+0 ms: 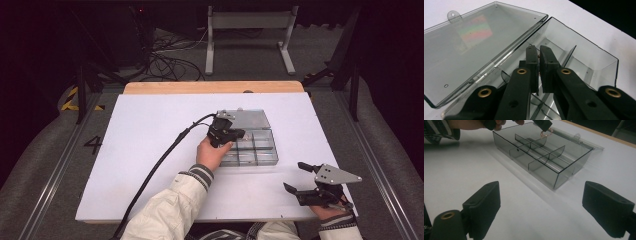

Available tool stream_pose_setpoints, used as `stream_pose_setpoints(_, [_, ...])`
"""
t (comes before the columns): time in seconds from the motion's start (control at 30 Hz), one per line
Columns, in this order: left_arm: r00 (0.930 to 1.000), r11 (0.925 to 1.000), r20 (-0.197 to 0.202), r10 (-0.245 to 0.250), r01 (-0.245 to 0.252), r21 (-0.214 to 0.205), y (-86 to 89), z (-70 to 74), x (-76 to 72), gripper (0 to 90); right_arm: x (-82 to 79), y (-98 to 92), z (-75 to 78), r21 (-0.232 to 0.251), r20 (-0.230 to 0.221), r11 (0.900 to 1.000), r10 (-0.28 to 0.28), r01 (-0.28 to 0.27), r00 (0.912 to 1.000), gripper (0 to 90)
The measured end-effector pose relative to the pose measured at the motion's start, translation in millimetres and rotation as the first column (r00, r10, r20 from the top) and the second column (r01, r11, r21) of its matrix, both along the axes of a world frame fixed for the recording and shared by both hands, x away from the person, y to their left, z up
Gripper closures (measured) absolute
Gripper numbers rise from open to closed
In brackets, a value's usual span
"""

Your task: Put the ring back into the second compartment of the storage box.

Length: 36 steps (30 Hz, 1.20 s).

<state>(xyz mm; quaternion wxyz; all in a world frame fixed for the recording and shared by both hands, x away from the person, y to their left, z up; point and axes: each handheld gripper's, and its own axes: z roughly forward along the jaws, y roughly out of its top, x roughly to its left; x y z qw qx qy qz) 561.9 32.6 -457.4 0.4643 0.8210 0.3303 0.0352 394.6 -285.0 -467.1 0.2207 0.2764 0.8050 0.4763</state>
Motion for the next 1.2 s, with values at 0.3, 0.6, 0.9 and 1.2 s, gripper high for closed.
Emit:
stream_pose_setpoints(0.3, [1.0000, 0.9998, 0.005, 0.006, -0.006, 0.017, -1.2, -0.4, 1.5, 86.5, 0.6, 0.1, 0.1, 0.001, -0.003, 1.0000, 0.006, -0.006, 1.0000, 15.5])
stream_pose_setpoints(0.6, [0.9999, 0.9999, 0.007, 0.010, -0.010, 0.012, 1.6, 3.9, 0.5, 82.8, 2.9, 2.0, -0.3, -0.005, -0.006, 0.9998, 0.017, -0.017, 0.9998, 15.5])
stream_pose_setpoints(0.9, [0.9959, 0.9998, 0.090, 0.002, -0.003, 0.017, 9.4, 26.3, -13.2, 66.9, 10.9, 6.4, 0.2, -0.003, -0.006, 0.9994, 0.035, -0.035, 0.9994, 15.4])
stream_pose_setpoints(1.2, [0.9887, 0.9998, 0.149, 0.019, -0.018, -0.007, 24.6, 43.2, -26.4, 55.0, 18.1, 11.5, 0.1, -0.001, -0.007, 0.9986, 0.053, -0.053, 0.9985, 15.0])
